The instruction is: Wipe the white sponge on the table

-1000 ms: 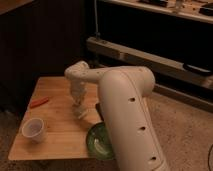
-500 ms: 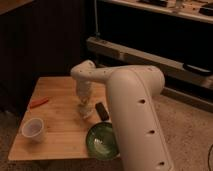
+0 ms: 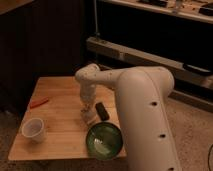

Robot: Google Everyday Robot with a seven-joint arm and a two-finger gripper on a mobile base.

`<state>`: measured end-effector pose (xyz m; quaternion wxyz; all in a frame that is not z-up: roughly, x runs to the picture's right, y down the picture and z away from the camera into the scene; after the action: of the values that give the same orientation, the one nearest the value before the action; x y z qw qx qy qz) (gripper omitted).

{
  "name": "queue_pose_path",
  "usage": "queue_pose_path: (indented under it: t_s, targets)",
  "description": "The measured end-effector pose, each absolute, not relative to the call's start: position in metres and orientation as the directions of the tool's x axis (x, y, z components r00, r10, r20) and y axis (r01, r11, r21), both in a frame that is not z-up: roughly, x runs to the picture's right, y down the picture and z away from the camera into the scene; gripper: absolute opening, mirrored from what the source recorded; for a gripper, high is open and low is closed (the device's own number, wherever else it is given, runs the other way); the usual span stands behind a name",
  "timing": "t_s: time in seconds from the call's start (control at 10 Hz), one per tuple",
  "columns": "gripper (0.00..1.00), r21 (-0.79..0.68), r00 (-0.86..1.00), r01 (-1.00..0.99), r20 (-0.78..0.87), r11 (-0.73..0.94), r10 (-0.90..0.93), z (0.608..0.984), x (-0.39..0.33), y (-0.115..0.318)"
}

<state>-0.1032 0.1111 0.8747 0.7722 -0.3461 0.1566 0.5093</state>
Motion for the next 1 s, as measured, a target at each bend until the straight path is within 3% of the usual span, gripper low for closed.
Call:
queue_pose_path:
  t_s: [0.7,1.0]
  targets:
    - [0.0,-0.676,0.685,-0.689,-0.491,0.26,0.538,0.819,-0.136,0.202]
    - [0.0,-0.751,0.763,-0.605,-0.45,0.265,0.464,0.817,-0.155,0.227]
